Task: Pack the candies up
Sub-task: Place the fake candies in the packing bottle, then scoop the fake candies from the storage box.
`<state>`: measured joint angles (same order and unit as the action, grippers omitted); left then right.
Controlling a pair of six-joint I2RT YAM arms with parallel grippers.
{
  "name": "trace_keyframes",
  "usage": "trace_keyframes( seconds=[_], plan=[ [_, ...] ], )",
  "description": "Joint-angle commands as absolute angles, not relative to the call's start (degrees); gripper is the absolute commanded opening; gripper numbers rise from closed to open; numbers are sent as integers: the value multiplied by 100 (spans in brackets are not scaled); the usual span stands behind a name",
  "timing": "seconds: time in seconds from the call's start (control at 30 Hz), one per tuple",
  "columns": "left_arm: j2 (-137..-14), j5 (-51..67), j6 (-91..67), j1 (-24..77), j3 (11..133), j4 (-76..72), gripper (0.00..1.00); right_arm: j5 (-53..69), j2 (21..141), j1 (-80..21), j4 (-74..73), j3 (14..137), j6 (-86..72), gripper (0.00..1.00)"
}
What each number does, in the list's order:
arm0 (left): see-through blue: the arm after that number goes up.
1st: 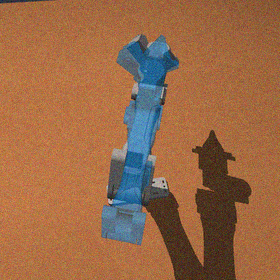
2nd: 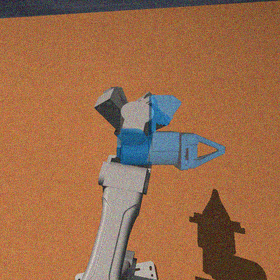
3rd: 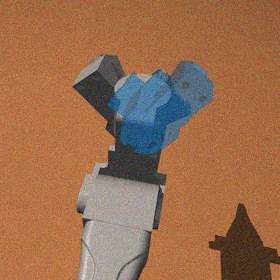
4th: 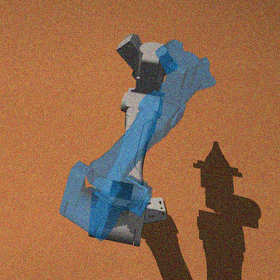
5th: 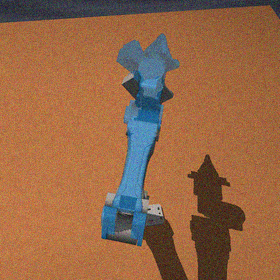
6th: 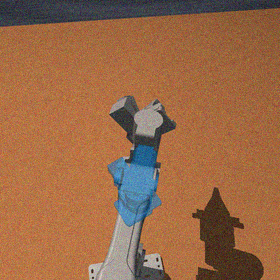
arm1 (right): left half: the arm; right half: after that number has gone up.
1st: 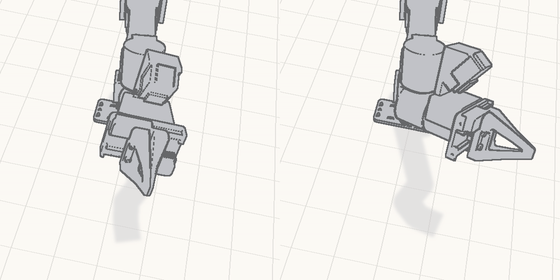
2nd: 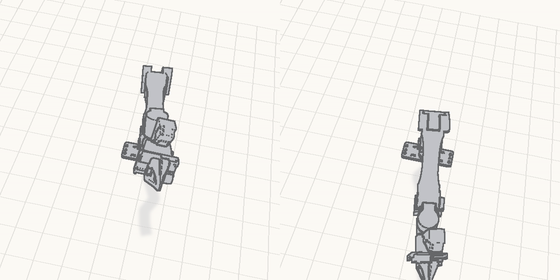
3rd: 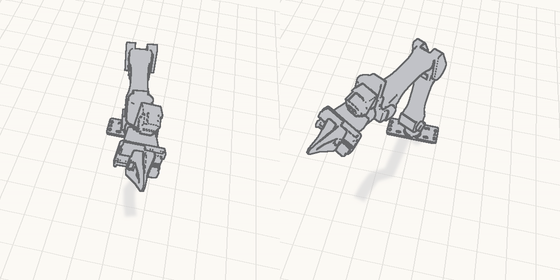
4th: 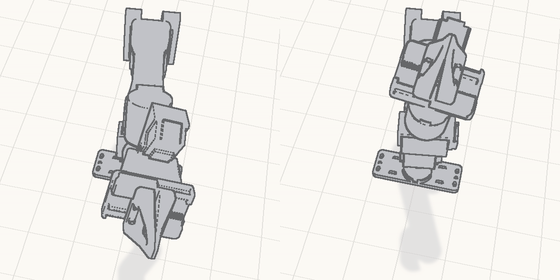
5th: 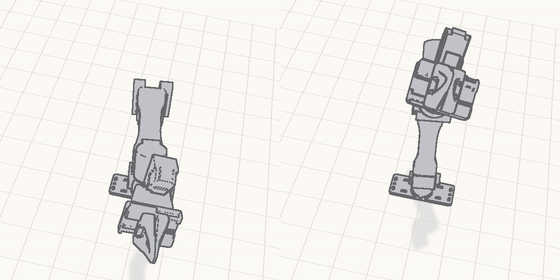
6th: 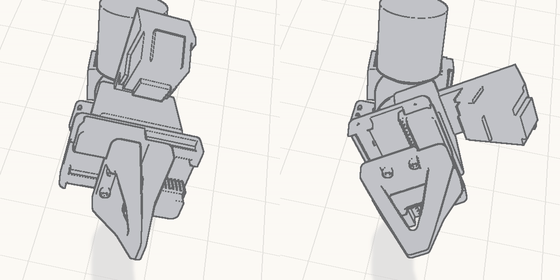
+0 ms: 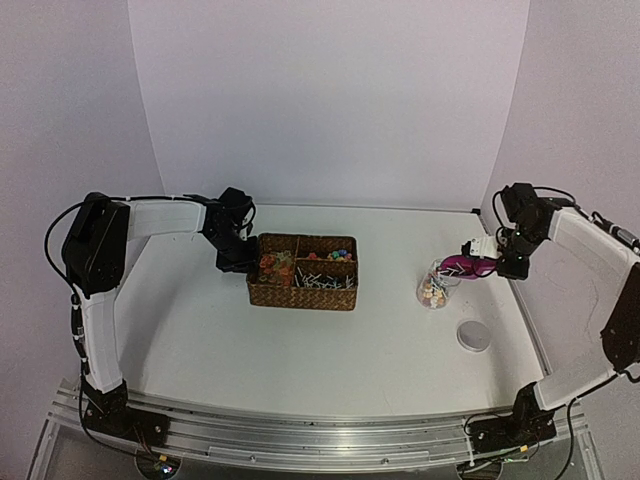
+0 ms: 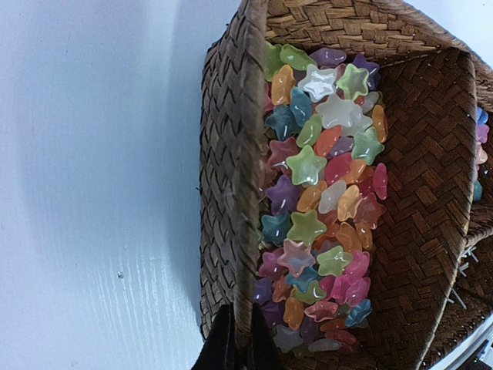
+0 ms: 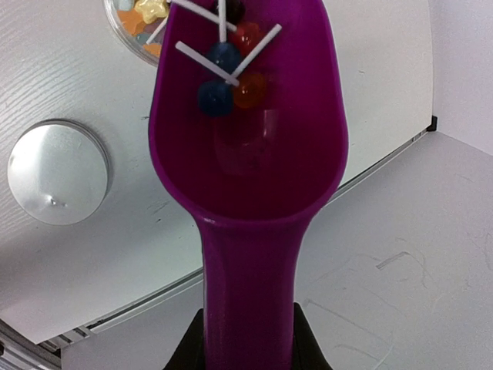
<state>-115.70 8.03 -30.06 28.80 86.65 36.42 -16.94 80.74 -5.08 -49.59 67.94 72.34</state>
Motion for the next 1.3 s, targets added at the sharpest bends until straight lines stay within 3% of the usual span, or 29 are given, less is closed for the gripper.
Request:
trace_keyframes(
  seconds=[0.0, 0.83, 1.0, 1.1, 1.27],
  plan=[
    [-11743, 966, -3289, 2796, 8668, 3781, 0, -2123, 8222, -617, -5239, 6950, 7473, 0],
    [-11725, 958, -3303, 2787, 8657, 3779, 0, -2501, 8357, -1091, -5213, 7585, 7595, 0],
    [-11770, 990, -3293, 2777, 8674, 3779, 0, -2158, 8330, -1097, -4812, 8086, 6971, 0],
    [-11798, 1002, -3296, 2777, 8675, 3771, 0, -1797, 8407, -1421, -4762, 8658, 6564, 0],
    [-11818, 1001, -3294, 2777, 8661, 3762, 0, -2224, 8904, -2523, -4632, 9320, 5852, 0]
  ],
)
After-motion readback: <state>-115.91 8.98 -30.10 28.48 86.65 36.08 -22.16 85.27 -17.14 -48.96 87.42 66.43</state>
